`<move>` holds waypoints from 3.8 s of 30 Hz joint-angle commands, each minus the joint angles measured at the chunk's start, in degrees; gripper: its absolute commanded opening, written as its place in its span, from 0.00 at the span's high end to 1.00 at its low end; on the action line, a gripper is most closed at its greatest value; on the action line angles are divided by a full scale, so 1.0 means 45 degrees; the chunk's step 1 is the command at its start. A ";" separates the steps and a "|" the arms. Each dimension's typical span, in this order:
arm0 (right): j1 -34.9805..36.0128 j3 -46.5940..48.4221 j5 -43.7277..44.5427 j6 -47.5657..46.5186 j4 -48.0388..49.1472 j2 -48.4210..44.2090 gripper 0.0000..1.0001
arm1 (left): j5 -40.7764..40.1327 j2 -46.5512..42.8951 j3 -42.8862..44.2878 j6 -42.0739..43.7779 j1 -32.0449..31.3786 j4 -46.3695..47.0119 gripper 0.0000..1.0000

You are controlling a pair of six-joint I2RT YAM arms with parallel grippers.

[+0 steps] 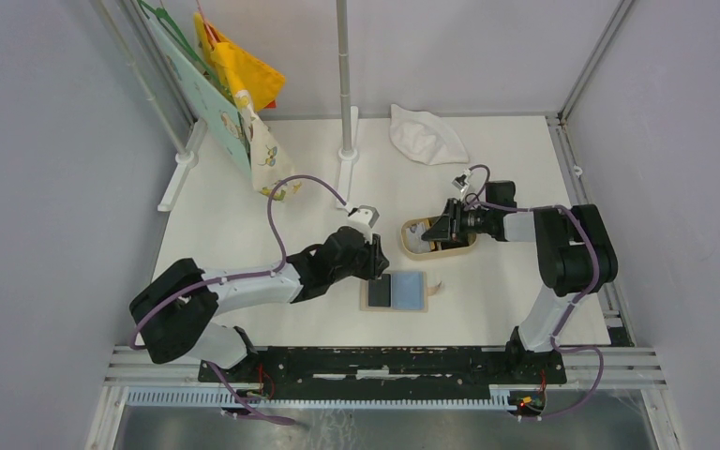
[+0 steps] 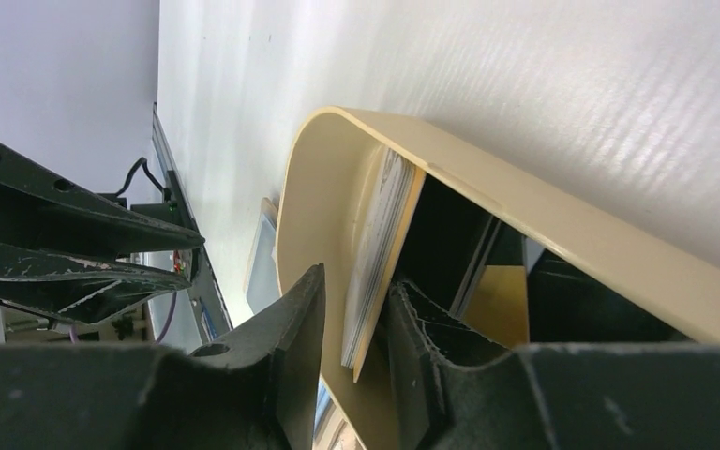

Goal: Put the credit cards into the card holder
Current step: Pick up the credit card from the storage box, then insert the credit card into the card holder.

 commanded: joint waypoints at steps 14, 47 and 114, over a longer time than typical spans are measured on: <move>-0.0581 -0.0175 -0.0573 0.0423 0.0788 -0.0283 0.87 | -0.0285 -0.0765 -0.0070 -0.0017 -0.0061 0.0421 0.63; -0.1531 -0.0100 0.0983 -0.0971 -0.0796 -0.1336 1.00 | 0.0040 -0.2102 -0.0570 0.0003 -0.0100 0.0740 0.62; 0.3152 -0.1562 -0.4692 -0.3353 0.1886 -0.6341 1.00 | 0.7354 -0.0868 -0.4240 -0.2515 0.2112 1.4083 0.81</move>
